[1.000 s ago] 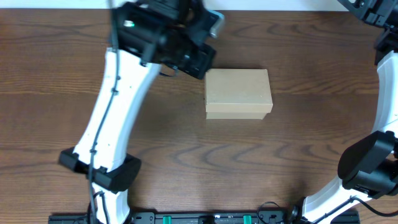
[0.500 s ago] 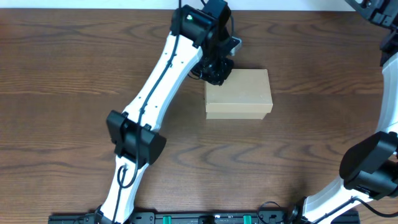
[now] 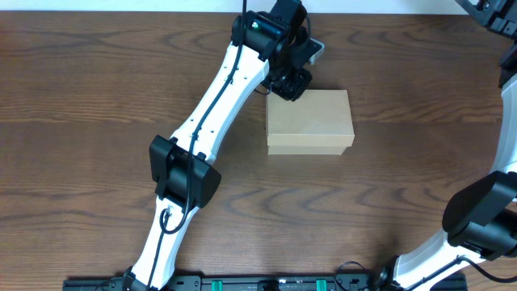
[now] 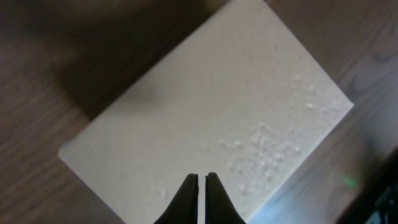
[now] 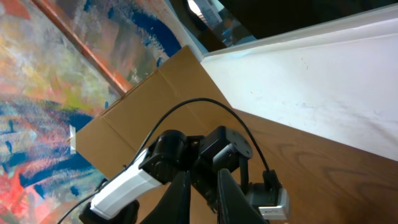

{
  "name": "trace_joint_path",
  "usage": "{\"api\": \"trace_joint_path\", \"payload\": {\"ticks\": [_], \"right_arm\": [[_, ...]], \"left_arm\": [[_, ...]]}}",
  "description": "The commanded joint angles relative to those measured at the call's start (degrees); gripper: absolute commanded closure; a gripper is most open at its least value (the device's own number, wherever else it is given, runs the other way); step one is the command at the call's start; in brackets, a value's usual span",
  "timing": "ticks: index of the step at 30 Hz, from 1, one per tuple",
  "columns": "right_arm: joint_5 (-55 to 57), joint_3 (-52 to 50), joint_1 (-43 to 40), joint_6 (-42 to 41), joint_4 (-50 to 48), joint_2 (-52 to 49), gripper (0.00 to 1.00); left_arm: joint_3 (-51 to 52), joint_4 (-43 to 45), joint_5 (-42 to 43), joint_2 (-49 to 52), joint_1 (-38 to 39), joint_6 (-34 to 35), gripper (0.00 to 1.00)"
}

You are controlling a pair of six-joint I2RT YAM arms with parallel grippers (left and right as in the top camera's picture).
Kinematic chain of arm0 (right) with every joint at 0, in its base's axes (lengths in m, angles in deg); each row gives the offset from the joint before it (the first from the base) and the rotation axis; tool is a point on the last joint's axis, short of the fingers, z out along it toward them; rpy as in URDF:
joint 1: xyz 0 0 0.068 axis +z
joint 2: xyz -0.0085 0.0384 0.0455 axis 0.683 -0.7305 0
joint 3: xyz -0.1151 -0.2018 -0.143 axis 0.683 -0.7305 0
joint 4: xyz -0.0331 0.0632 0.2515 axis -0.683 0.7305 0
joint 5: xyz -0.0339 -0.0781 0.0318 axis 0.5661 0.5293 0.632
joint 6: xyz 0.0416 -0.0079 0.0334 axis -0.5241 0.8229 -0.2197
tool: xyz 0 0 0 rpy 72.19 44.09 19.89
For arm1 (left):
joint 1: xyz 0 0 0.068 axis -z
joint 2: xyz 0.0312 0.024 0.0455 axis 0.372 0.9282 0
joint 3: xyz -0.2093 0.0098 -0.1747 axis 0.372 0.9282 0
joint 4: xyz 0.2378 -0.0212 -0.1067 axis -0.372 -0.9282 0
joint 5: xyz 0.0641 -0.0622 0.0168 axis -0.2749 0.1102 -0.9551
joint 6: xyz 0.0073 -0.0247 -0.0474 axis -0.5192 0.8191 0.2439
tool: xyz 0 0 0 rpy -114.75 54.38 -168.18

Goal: Pack container
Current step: 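Press down on the box lid with the left gripper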

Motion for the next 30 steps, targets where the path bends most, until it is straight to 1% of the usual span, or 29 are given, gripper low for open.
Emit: {"api": "trace_joint_path", "payload": {"ticks": [1, 4, 12, 30], "right_arm": [[-0.8, 0.9, -0.9, 0.0, -0.3, 0.7, 0.94], [-0.9, 0.9, -1.1, 0.0, -0.3, 0.7, 0.94], [-0.8, 0.9, -1.6, 0.0, -0.3, 0.7, 0.94], [-0.8, 0.9, -2.8, 0.2, -0.3, 0.7, 0.95]], "left_arm": [[0.8, -1.7, 2.1, 0.1, 0.6, 0.4, 0.94], [2.4, -2.0, 4.4, 0.1, 1.6, 0.8, 0.94], [5.5, 0.8, 4.4, 0.1, 4.5, 0.9, 0.94], [14.2, 3.0, 5.4, 0.1, 4.7, 1.3, 0.94]]}}
